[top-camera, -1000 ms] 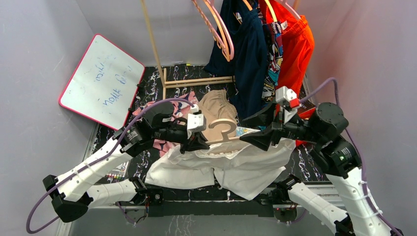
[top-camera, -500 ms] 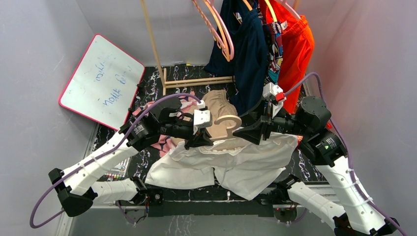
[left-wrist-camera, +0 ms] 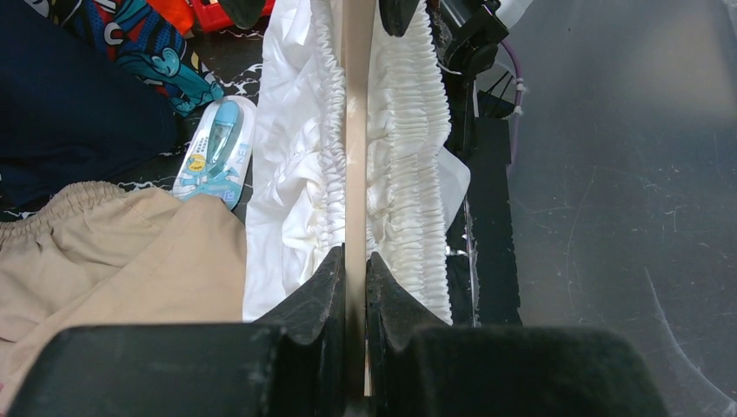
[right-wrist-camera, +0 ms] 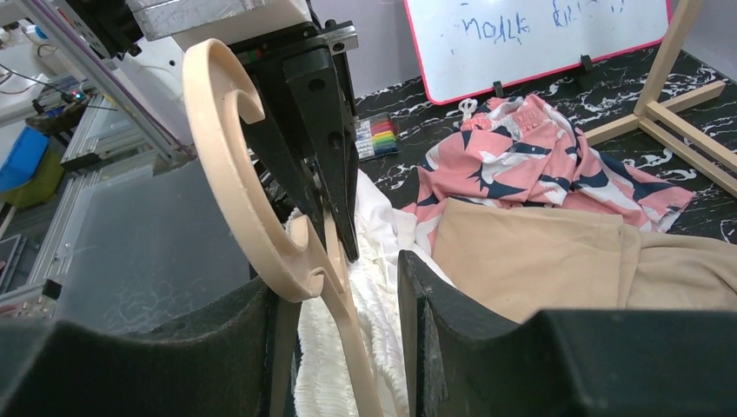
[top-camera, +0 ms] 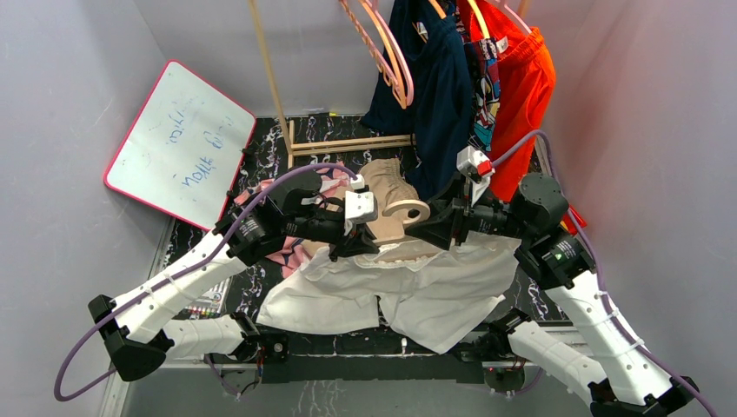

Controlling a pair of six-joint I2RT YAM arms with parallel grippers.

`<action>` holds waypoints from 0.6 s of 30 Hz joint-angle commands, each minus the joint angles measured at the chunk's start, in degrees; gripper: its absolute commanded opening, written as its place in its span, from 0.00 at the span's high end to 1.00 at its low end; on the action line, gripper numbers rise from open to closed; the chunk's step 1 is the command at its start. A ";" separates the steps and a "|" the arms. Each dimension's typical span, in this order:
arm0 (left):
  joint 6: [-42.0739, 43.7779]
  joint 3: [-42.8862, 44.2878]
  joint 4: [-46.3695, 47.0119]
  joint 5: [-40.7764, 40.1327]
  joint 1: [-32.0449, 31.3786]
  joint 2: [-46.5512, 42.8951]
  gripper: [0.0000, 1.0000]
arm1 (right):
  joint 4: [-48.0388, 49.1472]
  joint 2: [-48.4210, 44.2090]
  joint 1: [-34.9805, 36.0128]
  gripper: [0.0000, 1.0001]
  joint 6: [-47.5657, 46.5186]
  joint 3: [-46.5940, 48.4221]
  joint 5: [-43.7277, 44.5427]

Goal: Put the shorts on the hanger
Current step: Hang the shorts on the hanger.

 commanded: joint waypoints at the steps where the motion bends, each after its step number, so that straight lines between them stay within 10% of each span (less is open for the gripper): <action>1: -0.24 2.60 4.22 1.46 0.00 -0.95 1.00 | 3.34 -0.74 0.25 0.50 -0.17 0.77 0.28; 18: -1.03 2.47 5.29 1.74 -0.01 -0.64 1.00 | 6.67 -0.50 0.30 0.50 1.73 -0.13 -1.60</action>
